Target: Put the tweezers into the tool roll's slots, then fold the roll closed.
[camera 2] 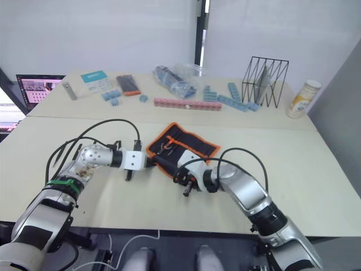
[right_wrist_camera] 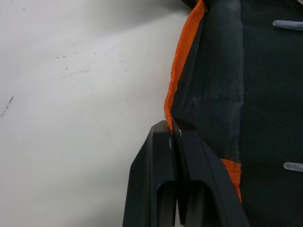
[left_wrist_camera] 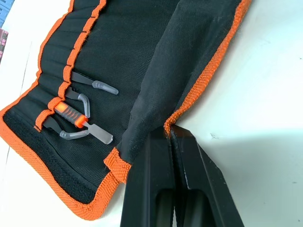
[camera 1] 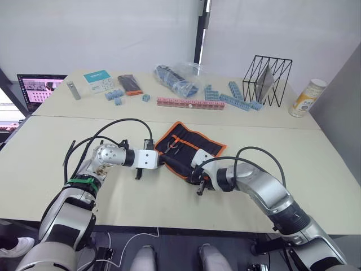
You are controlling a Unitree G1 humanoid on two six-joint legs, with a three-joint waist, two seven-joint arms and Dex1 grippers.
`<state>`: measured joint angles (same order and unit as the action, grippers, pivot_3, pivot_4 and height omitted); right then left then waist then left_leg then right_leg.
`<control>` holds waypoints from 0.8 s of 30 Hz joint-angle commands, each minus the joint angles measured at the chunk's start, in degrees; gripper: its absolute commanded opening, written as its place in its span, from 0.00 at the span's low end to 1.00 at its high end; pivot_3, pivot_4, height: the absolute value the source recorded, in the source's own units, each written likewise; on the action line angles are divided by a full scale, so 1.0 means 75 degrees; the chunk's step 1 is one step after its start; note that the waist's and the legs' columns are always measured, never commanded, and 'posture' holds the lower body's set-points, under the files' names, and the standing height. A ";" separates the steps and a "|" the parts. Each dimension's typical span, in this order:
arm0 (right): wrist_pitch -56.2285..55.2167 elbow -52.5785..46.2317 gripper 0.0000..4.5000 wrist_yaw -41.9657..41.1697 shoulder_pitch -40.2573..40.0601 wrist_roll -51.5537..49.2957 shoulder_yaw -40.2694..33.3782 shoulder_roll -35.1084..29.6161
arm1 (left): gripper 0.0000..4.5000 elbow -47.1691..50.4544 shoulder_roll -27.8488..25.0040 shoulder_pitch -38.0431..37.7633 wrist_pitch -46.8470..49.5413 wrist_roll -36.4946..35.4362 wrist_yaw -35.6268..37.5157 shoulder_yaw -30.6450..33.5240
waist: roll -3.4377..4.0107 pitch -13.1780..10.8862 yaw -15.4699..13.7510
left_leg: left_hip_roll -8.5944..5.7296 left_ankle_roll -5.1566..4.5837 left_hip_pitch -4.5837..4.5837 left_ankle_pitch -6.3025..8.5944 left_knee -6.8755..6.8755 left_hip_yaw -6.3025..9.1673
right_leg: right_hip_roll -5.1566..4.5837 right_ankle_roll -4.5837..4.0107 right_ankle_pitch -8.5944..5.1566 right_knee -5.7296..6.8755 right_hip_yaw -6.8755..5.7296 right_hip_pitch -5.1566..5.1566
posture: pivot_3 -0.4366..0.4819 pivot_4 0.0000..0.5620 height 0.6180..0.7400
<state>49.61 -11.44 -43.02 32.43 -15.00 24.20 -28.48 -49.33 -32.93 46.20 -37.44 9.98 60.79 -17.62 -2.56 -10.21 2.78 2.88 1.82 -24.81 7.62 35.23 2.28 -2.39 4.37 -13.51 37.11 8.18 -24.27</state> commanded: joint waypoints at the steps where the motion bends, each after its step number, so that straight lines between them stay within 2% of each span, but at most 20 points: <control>1: 0.0446 -0.0543 0.01 -0.0284 -0.0184 -0.0430 -0.0215 -0.0050 | 0.00 0.0124 -0.0172 -0.0311 0.0448 -0.0294 0.0105 0.0272 | 0.0000 0.0000 0.0007 | 0.0001 0.0000 0.0000 0.0000 -0.0002 0.0000 | 0.0000 0.0000 0.0000 0.0000 -0.0001 -0.0001 | 0.48 0.27 1.00; 10: 0.0435 -0.0478 0.01 -0.0246 -0.0216 -0.0421 -0.0181 -0.0109 | 0.00 0.1060 -0.0392 -0.0777 0.1300 -0.0946 0.0836 0.0420 | 0.0000 0.0000 0.0030 | 0.0001 0.0000 0.0000 0.0000 -0.0024 0.0001 | 0.0000 -0.0007 -0.0008 -0.0005 -0.0001 -0.0006 | 0.48 0.27 1.00; 16: 0.0730 -0.0741 0.01 -0.0308 -0.0250 -0.0791 -0.0195 0.0094 | 0.00 0.0784 -0.0598 -0.0702 0.1116 -0.0526 0.0354 0.0399 | 0.0000 0.0000 0.0116 | 0.0001 0.0000 0.0001 0.0000 -0.0025 0.0001 | 0.0000 -0.0008 -0.0009 -0.0004 -0.0002 -0.0005 | 0.48 0.27 1.00; 24: 0.1010 -0.0651 0.01 -0.0207 -0.0441 -0.0987 0.0000 0.0573 | 0.00 -0.0169 -0.0421 -0.0147 0.0222 0.0057 -0.0334 0.0145 | 0.0000 0.0000 0.0115 | 0.0001 0.0000 0.0008 0.0000 -0.0016 0.0002 | 0.0000 -0.0017 -0.0012 -0.0004 -0.0001 0.0004 | 0.48 0.27 1.00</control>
<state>56.28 -15.27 -43.08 30.52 -20.61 22.94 -24.47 -46.71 -34.34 43.64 -36.55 7.27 62.30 -17.48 -2.56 -10.20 3.64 2.88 1.82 -24.74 7.62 35.11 2.30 -2.39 4.23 -13.61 37.08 8.16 -24.23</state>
